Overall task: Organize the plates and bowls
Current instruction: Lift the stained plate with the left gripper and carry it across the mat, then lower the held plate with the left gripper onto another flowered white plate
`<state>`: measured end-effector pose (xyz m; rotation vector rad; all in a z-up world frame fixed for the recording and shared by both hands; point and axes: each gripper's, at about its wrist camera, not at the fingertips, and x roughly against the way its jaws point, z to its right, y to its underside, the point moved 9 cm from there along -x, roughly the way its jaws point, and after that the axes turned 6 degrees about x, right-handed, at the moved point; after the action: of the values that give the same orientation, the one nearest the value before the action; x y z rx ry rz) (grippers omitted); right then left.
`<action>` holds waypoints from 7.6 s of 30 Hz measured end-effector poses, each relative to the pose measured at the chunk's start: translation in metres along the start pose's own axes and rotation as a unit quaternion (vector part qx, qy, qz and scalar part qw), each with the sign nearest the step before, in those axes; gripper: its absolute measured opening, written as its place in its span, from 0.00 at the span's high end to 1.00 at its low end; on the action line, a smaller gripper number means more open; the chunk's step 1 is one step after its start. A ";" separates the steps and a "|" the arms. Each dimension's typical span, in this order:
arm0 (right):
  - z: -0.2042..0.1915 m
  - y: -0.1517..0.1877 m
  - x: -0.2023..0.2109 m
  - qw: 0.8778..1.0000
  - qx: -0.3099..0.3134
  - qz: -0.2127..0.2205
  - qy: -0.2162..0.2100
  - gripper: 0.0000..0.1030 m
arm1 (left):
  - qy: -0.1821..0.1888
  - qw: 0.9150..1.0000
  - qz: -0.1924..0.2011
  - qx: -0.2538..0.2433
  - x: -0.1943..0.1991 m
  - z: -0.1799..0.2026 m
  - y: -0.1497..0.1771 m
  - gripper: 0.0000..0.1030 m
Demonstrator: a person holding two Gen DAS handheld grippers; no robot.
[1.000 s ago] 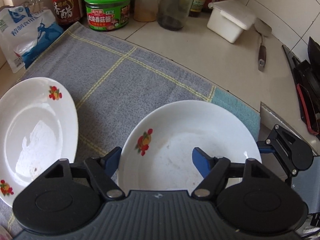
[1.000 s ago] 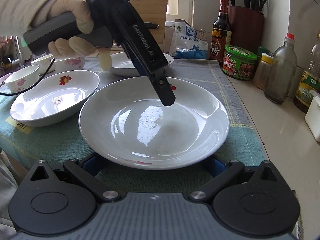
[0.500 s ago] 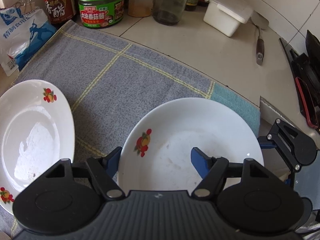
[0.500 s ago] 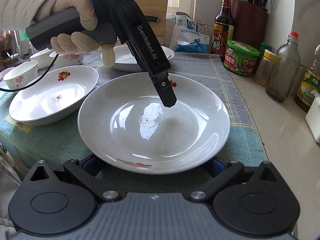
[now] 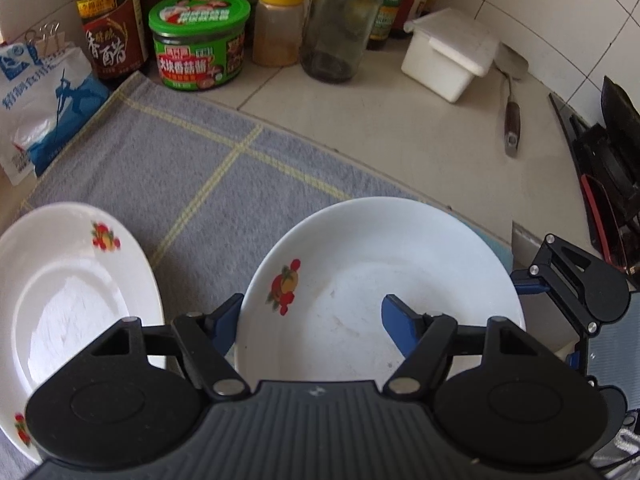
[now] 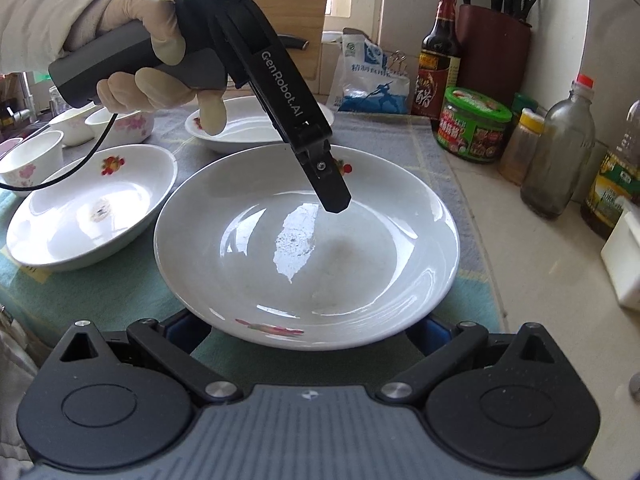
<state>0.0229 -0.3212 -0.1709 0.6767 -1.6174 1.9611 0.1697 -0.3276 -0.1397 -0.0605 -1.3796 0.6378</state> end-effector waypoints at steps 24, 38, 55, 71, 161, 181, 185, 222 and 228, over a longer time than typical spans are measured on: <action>0.063 -0.011 -0.038 1.000 -0.016 -0.006 0.025 0.00 | -0.012 0.999 0.027 -0.018 -0.037 -0.013 -0.060 0.28; 0.066 -0.007 -0.043 0.999 -0.019 -0.014 0.036 0.00 | -0.013 0.999 0.034 -0.010 -0.045 -0.015 -0.063 0.28; 0.043 -0.004 -0.004 0.997 -0.040 -0.031 0.062 0.00 | -0.061 0.982 0.176 -0.002 0.057 0.007 -0.020 0.05; -0.034 -0.021 0.004 0.999 0.022 -0.025 0.011 0.00 | -0.141 0.958 0.222 0.116 0.123 -0.008 0.108 0.05; -0.156 -0.036 -0.031 0.979 0.125 0.026 -0.159 0.00 | -0.043 0.988 -0.055 0.137 0.091 -0.105 0.167 0.28; -0.072 -0.055 -0.014 0.986 0.105 0.042 -0.125 0.00 | -0.035 0.995 -0.024 0.092 0.081 -0.077 0.075 0.28; -0.049 -0.052 -0.010 0.988 0.096 0.041 -0.110 0.00 | -0.028 0.997 -0.024 0.074 0.069 -0.065 0.051 0.28; 0.063 -0.004 0.003 1.000 -0.013 0.009 -0.007 0.00 | 0.035 0.996 -0.070 -0.038 -0.034 0.010 -0.053 0.28; 0.065 -0.002 0.003 1.000 -0.020 0.005 -0.003 0.00 | 0.039 0.996 -0.074 -0.035 -0.040 0.011 -0.053 0.27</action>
<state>0.0259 -0.3842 -0.1567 0.6606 -1.6621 1.9318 0.1778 -0.3936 -0.1519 -0.0386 -1.3172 0.4578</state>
